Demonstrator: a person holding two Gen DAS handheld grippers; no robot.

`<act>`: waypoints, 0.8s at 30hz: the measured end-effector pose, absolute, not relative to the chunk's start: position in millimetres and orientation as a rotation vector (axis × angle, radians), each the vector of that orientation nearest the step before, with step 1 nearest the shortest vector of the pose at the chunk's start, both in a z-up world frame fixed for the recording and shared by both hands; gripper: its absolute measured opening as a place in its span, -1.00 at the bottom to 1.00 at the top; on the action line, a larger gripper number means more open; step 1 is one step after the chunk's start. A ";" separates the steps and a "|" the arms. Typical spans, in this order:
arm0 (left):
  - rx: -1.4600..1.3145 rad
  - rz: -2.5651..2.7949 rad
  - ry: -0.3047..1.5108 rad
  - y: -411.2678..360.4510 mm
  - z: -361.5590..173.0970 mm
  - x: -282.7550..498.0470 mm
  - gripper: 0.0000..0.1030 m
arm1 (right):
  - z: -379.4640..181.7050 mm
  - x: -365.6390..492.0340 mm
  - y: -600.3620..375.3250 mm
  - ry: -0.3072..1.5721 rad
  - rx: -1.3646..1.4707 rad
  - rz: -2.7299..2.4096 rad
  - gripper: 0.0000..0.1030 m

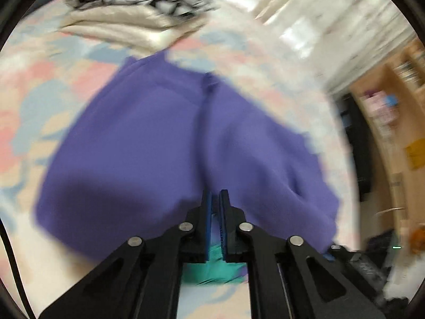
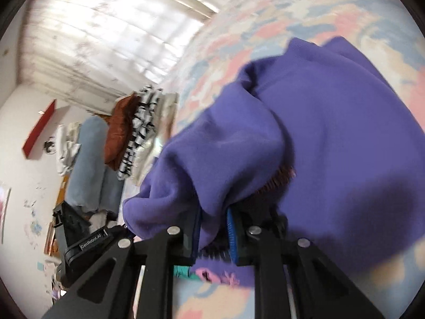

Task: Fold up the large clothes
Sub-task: 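Fold the held hood down over the folded body with both tools, release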

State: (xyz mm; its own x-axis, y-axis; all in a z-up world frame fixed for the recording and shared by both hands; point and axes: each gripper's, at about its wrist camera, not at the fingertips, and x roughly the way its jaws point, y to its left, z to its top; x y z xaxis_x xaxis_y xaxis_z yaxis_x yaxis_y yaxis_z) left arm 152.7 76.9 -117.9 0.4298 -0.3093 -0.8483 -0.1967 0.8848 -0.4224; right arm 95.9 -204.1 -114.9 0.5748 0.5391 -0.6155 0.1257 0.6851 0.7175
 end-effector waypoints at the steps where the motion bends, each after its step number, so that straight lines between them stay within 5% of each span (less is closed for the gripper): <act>1: -0.479 -0.042 1.158 80.7 -122.9 152.1 -0.93 | -117.6 92.3 -205.7 0.984 0.809 0.233 -0.68; 8: -0.523 -0.087 1.169 99.5 -157.5 137.0 -0.86 | -162.5 88.7 -209.4 1.060 0.792 0.177 -0.68; 14: -0.678 -0.301 1.062 99.8 -149.0 130.5 0.04 | -157.5 77.3 -220.0 1.028 0.821 0.269 -0.45; 18: -0.740 -0.387 1.023 83.5 -152.6 144.6 0.16 | -153.2 72.7 -228.4 0.968 0.860 0.280 -0.18; 24: -0.807 -0.437 0.986 69.0 -172.1 162.3 0.22 | -152.9 79.8 -242.8 0.918 0.894 0.281 -0.12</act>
